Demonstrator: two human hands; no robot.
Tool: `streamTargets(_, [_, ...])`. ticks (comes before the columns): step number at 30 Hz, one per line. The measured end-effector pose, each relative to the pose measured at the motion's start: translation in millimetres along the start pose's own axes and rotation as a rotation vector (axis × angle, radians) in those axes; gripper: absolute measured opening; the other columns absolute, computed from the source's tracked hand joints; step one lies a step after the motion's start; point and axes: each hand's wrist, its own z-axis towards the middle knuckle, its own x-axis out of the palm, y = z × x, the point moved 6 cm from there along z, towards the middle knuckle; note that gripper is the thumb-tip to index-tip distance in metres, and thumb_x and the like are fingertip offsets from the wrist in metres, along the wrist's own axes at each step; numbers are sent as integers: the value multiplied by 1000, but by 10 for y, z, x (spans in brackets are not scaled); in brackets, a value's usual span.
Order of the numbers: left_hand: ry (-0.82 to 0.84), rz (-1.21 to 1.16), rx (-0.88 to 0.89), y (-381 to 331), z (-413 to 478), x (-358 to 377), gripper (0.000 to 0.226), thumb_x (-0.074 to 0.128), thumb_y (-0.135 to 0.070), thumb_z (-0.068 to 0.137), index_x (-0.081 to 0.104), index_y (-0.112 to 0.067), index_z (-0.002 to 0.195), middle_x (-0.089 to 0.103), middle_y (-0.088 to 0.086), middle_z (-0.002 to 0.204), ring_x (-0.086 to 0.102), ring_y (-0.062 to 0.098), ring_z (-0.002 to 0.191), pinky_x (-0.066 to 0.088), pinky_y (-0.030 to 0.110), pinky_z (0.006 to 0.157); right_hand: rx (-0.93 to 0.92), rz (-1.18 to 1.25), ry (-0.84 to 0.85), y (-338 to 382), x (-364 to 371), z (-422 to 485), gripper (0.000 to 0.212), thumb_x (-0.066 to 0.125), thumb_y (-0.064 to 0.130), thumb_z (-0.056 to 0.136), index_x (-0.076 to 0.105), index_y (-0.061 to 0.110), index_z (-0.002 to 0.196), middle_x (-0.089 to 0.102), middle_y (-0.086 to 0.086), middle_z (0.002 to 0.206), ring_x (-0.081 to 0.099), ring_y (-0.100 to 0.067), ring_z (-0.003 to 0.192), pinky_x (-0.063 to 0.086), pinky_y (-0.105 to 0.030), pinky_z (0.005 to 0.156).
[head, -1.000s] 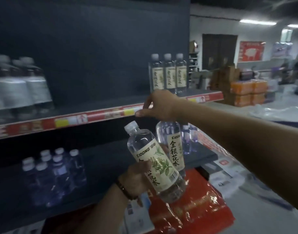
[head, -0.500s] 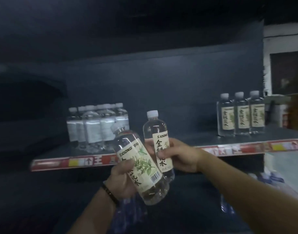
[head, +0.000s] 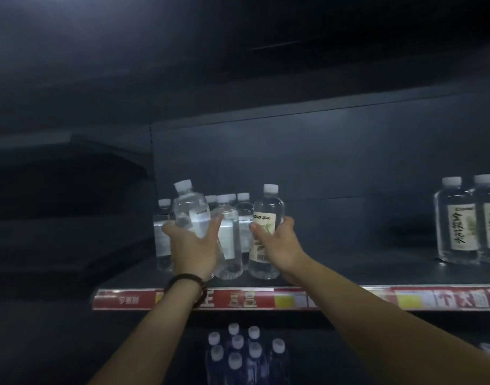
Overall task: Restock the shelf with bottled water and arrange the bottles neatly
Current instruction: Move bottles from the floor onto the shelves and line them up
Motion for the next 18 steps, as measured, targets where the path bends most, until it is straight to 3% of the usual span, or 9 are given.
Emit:
streamTargets(2, [-17, 67, 63, 138, 44, 111, 78, 76, -54, 88, 27, -19, 138, 48, 10, 141, 53, 33, 127, 50, 49, 102, 38, -66, -6, -148, 128, 91, 52, 67, 44, 100, 27, 24, 126, 60, -11, 125, 68, -26, 110, 63, -50, 91])
streamTargets(4, [-52, 279, 77, 290, 48, 203, 77, 72, -54, 90, 25, -21, 141, 36, 11, 148, 38, 34, 136, 43, 56, 105, 63, -170, -6, -295, 243, 189, 56, 63, 55, 92, 24, 34, 126, 49, -12, 138, 59, -32, 124, 56, -57, 101])
streamTargets(8, [-84, 444, 136, 436, -3, 272, 74, 67, -55, 93, 20, -25, 142, 31, 10, 144, 32, 33, 132, 37, 59, 103, 55, -360, 6, -301, 363, 184, 75, 60, 36, 103, 11, 19, 158, 27, -12, 153, 31, -35, 143, 34, -52, 120])
streamTargets(11, [-96, 479, 151, 496, 54, 283, 74, 66, -53, 94, 21, -22, 144, 29, 11, 142, 30, 32, 128, 35, 56, 101, 90, -565, 45, -449, 341, 181, 90, 55, 48, 103, -10, 26, 162, 16, -16, 158, 22, -39, 147, 24, -56, 122])
streamTargets(14, [-108, 533, 157, 503, 97, 303, 77, 66, -54, 94, 22, -18, 145, 31, 14, 141, 32, 35, 125, 36, 55, 98, 134, -795, 65, -440, 297, 206, 94, 47, 56, 105, -19, 20, 162, 11, -20, 162, 24, -42, 149, 24, -56, 122])
streamTargets(18, [-100, 591, 130, 562, 99, 335, 83, 65, -54, 95, 21, -15, 154, 34, 18, 143, 36, 38, 124, 37, 56, 99, 206, -820, 122, -395, 335, 219, 73, 42, 32, 113, -6, 17, 167, -3, -25, 165, 30, -45, 147, 35, -53, 121])
